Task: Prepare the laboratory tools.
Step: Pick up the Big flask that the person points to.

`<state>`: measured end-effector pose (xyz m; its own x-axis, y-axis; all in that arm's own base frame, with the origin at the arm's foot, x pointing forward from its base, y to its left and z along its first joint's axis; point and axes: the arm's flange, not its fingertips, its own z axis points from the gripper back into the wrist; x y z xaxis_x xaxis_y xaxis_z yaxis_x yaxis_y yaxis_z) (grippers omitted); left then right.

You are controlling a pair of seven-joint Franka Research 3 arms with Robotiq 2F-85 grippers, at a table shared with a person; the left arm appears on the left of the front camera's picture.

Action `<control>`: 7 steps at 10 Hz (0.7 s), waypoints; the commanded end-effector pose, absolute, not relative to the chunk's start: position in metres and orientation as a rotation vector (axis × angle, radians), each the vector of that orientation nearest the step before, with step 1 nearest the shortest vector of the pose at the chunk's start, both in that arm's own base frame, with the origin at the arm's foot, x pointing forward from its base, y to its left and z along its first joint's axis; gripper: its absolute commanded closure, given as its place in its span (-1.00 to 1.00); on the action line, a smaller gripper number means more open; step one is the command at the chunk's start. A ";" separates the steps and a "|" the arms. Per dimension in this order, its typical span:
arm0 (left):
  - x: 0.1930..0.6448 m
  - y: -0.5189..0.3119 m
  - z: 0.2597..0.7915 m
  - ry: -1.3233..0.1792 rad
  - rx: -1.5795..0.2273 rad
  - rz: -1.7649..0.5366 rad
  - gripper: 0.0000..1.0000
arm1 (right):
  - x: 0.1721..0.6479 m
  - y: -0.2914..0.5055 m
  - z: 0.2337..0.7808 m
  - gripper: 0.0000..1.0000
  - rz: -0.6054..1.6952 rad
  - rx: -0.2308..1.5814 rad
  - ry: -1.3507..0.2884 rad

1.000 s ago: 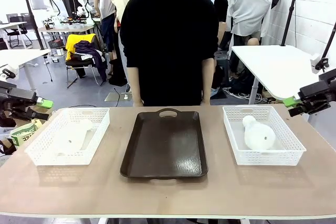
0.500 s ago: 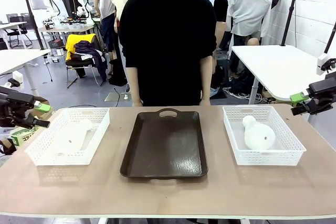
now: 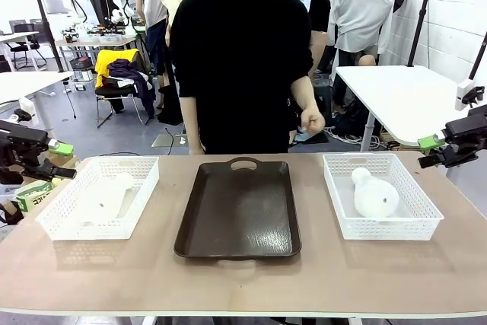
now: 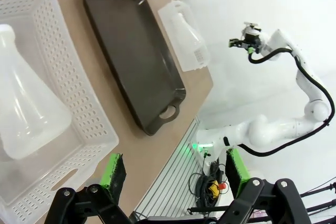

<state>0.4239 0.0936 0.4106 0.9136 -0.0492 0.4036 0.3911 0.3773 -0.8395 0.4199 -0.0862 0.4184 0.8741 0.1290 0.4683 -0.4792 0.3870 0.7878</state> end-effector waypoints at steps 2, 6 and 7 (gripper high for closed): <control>0.427 0.094 0.410 -0.345 -1.194 -0.300 -1.00 | 0.434 -0.085 0.414 -1.00 0.417 1.154 -0.370; 0.425 0.092 0.411 -0.333 -1.163 -0.290 -1.00 | 0.425 -0.086 0.412 -1.00 0.398 1.122 -0.342; 0.425 0.092 0.411 -0.333 -1.163 -0.290 -1.00 | 0.425 -0.086 0.412 -1.00 0.398 1.122 -0.342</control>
<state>0.4251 0.0866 0.4092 0.9112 -0.0634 0.4070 0.3962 0.4057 -0.8237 0.4258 -0.0868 0.4118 0.8698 0.1290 0.4763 -0.4878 0.3702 0.7906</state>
